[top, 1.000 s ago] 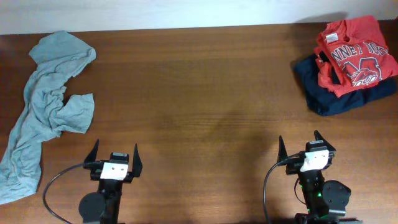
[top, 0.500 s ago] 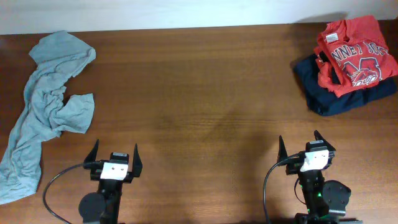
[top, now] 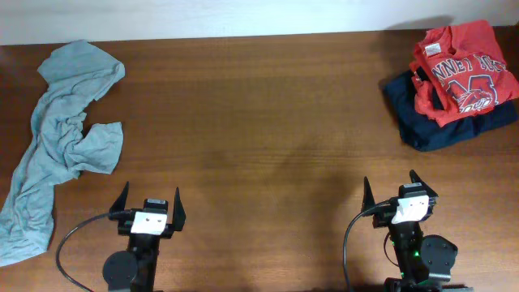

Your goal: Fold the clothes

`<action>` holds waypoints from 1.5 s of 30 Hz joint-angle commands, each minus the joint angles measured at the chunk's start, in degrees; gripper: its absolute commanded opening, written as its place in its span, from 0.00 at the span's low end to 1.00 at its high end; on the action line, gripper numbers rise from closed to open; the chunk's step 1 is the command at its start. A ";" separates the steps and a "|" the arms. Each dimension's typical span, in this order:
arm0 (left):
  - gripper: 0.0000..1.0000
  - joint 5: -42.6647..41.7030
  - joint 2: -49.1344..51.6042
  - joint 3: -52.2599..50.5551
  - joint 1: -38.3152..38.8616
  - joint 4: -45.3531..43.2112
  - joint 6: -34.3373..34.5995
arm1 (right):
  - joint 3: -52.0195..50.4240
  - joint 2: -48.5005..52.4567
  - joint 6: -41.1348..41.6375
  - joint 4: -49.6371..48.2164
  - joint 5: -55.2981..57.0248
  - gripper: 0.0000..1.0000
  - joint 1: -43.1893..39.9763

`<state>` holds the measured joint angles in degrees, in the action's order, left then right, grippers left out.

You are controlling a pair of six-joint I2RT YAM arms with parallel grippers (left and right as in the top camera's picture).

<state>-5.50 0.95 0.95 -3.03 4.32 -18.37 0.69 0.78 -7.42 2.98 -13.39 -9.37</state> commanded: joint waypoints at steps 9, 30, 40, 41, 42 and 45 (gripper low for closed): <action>0.99 0.68 0.22 -0.44 -0.15 0.02 0.79 | -0.37 -0.57 0.66 0.20 0.09 0.98 -0.39; 0.99 12.37 0.22 -0.44 -0.17 -0.24 -4.98 | -0.37 -0.57 0.68 -1.01 -2.86 0.98 -0.39; 0.99 14.32 0.22 -0.44 -0.15 -0.42 -5.33 | -0.37 -0.57 3.80 -3.28 -15.10 0.98 -0.39; 0.99 14.29 0.22 -0.44 -0.15 -0.48 -5.31 | -0.37 -0.57 5.27 -3.30 -15.10 0.98 -0.39; 0.99 13.29 0.22 -0.42 -0.11 -1.31 -5.27 | -0.37 -0.57 6.99 -3.34 -15.13 0.98 -0.39; 0.99 -0.87 0.22 -0.42 -0.11 -2.05 -3.78 | -0.37 -0.57 13.62 -3.80 -15.17 0.99 -0.39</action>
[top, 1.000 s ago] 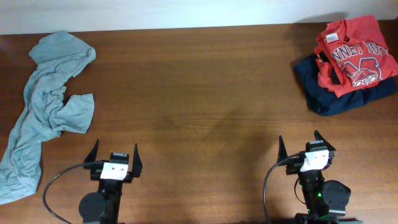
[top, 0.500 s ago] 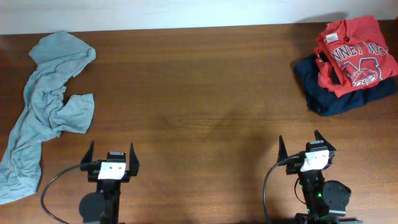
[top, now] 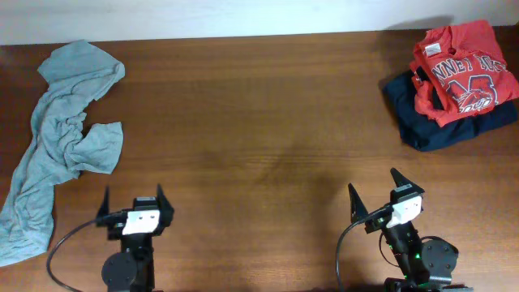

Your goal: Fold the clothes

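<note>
A crumpled grey-green shirt point(top: 61, 134) lies unfolded along the table's left side in the overhead view. At the far right corner a folded red shirt point(top: 458, 73) with white lettering rests on a folded navy garment point(top: 442, 122). My left gripper point(top: 134, 204) stands open near the front edge, to the right of the grey shirt's lower end, holding nothing. My right gripper point(top: 373, 191) is open too, near the front right, turned slightly leftward and well short of the folded pile.
The brown wooden table point(top: 259, 122) spans the view, with a pale wall strip along its far edge. Black cables loop from each arm base at the front edge.
My left gripper has shifted left and slightly toward the front. My right gripper has swung a little left and rotated. Both remain open and the clothes have not moved.
</note>
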`<action>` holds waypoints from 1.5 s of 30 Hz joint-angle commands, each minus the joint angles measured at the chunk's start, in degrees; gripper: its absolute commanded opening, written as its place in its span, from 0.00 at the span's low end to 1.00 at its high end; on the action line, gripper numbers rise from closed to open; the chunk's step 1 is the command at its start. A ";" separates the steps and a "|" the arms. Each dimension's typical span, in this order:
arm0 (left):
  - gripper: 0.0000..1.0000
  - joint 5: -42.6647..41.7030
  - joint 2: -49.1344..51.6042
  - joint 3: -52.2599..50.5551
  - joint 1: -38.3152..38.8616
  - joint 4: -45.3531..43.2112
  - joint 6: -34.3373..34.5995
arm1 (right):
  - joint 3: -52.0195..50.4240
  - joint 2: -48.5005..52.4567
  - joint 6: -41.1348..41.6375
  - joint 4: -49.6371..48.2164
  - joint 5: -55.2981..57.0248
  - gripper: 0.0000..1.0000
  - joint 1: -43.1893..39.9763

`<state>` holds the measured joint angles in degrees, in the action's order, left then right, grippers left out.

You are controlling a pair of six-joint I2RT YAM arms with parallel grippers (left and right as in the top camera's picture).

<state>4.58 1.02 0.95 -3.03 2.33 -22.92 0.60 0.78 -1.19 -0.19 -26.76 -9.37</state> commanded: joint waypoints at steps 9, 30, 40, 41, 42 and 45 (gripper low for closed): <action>0.99 -38.95 0.15 -0.37 -0.11 -8.09 2.40 | 2.43 -0.52 15.89 -9.03 -7.89 0.98 -0.39; 0.99 -46.23 50.58 43.71 -0.11 10.56 9.64 | 44.63 52.89 15.87 -8.22 -40.63 0.98 -0.17; 0.99 -58.77 68.72 56.96 -0.11 17.77 9.64 | 66.45 81.92 15.58 -7.15 -52.04 0.98 8.37; 0.99 -59.06 69.42 56.96 -0.11 17.70 9.64 | 67.67 83.93 15.08 -7.13 -51.89 0.98 9.05; 0.99 -59.04 69.83 56.96 -0.11 17.70 9.64 | 68.61 85.79 15.13 -7.10 -51.19 0.98 9.55; 0.99 -58.42 70.34 56.96 -0.11 16.55 9.62 | 70.14 90.53 15.13 -7.06 -47.71 0.98 10.23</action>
<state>-51.46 71.07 56.97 -3.03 19.94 -13.65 68.88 88.62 14.68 -7.31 -74.87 0.32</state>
